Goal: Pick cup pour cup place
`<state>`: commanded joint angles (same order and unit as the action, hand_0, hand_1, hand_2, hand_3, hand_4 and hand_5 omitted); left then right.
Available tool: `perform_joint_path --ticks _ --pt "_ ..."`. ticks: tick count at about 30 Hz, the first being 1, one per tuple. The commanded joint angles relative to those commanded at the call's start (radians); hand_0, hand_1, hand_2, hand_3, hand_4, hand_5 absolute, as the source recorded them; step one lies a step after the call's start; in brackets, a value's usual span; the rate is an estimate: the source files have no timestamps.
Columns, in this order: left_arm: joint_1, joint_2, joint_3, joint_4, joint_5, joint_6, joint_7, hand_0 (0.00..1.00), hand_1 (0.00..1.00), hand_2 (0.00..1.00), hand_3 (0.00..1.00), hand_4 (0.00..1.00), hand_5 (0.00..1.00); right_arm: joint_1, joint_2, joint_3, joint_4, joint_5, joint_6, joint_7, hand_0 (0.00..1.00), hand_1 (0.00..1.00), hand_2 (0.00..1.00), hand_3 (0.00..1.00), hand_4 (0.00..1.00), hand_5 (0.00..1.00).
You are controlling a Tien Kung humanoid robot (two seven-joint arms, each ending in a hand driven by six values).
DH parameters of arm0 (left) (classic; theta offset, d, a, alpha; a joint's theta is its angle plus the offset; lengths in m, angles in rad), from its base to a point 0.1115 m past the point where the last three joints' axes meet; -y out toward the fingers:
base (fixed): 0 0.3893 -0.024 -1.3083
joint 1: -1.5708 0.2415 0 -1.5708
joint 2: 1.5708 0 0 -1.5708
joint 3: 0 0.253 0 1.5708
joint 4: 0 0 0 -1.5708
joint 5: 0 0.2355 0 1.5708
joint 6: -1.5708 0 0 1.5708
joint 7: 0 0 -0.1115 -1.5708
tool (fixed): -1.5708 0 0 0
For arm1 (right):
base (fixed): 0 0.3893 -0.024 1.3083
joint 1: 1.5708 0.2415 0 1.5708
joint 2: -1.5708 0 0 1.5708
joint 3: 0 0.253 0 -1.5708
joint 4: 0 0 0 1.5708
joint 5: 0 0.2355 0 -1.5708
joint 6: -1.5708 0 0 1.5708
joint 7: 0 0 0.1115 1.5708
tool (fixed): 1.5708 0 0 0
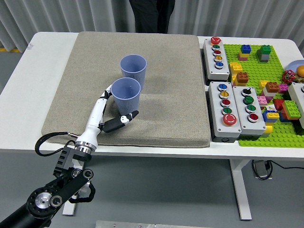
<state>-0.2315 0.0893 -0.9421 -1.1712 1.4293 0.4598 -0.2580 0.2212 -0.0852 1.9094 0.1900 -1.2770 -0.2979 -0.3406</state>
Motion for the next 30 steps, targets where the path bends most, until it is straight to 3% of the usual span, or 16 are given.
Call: perform_joint_path --ticks 30 --pt "-0.056 -0.021 -0.007 0.072 -0.003 -0.008 -0.001 0.967 0.960 0.998 0.998 0.935 0.460 0.009 0.000 0.001 0.000 0.006 0.001 0.001 0.676 0.621 0.573 0.563 0.002 0.193"
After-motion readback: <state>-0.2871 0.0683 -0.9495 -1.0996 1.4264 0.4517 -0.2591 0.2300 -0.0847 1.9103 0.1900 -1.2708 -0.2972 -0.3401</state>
